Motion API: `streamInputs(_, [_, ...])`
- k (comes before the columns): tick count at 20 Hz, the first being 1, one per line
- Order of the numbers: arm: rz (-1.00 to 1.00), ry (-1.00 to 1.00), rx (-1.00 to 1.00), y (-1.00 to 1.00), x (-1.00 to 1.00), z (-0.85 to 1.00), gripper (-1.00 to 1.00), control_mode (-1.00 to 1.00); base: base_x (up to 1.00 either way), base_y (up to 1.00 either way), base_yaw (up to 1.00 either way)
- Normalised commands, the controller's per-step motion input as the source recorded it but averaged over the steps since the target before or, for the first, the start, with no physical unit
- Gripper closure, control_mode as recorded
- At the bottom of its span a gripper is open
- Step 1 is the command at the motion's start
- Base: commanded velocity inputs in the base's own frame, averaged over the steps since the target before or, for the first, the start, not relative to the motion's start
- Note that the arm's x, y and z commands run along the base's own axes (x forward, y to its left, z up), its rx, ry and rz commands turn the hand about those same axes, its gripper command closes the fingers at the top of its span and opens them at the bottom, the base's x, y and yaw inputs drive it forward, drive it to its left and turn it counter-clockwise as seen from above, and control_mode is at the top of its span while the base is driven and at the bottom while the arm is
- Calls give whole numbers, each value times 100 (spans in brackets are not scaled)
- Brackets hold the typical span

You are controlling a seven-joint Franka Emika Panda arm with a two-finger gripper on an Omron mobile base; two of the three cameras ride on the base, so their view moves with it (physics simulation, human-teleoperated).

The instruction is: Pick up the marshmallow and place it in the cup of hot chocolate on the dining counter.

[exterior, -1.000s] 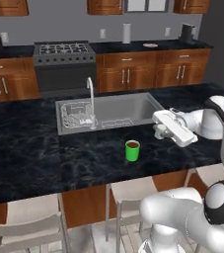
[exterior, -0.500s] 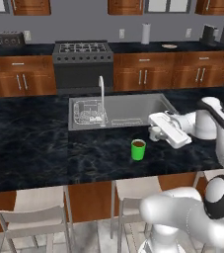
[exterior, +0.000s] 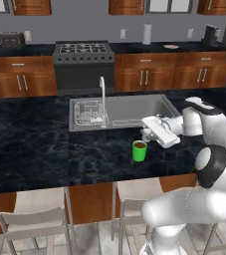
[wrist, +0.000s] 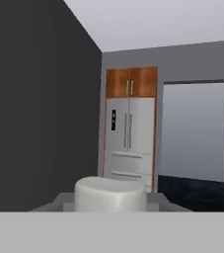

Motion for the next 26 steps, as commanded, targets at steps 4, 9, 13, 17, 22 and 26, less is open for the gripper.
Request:
streamInputs(4, [0, 5, 0, -29, 33, -12, 100, -100, 0, 0, 0])
streamInputs(9, [0, 2, 0, -10, 17, -30, 100, -100, 0, 0, 0])
streamInputs(13, [0, 0, -3, 0, 23, -36, 100, -100, 0, 0, 0])
streamInputs(17, [0, 0, -2, 0, 35, -24, 100, -100, 0, 0, 0])
streamInputs(22, [0, 1, 0, 0, 39, -27, 100, -100, 0, 0, 0])
streamInputs(26, [0, 6, 0, -4, 37, -39, 100, -100, 0, 0, 0])
